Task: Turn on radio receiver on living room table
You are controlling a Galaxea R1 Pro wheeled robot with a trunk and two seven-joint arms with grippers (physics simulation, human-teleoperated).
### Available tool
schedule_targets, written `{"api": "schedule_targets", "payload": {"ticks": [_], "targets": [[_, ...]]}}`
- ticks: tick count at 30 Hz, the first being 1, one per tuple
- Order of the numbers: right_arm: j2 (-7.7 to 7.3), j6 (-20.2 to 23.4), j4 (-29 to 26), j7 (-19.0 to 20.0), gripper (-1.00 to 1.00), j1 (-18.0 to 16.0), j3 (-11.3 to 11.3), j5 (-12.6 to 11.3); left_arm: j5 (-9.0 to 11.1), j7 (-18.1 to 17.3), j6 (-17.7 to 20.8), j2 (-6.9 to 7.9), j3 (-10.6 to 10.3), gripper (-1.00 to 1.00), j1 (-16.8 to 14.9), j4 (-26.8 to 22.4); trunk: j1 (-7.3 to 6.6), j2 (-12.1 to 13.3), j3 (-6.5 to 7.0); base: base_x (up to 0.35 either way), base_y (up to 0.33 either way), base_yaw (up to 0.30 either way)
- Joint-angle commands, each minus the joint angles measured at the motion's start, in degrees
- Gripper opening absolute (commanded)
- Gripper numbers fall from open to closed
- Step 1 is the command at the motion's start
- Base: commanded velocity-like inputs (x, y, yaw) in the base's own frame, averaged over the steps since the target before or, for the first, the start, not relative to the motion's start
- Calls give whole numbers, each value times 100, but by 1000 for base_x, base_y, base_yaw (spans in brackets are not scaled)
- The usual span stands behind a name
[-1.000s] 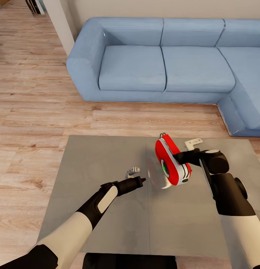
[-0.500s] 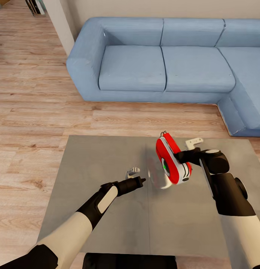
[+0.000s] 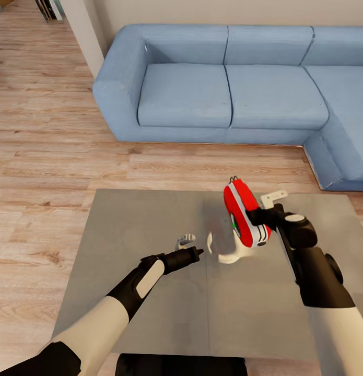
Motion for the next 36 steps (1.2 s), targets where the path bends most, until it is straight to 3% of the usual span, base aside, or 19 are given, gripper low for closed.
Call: {"api": "schedule_targets", "payload": {"ticks": [1,12,25,31,36], "targets": [[1,-36,0,-2,-100,15,0,13,0,0,0,0,0,-100,0,0,0,0,0,0,0,0],[23,-440,23,-97,-100,261,-7,-13,9,0,3,0,0,-100,0,0,0,0,0,0,0,0],[36,-1529,86,-496,-100,739,-16,-67,6,0,1,0,0,-100,0,0,0,0,0,0,0,0],[33,-1891,136,-618,-100,948,-23,-476,9,0,2,0,0,-100,0,0,0,0,0,0,0,0],[27,-2085,521,-675,-100,991,-66,-737,9,0,0,0,4,-100,0,0,0,0,0,0,0,0]]}}
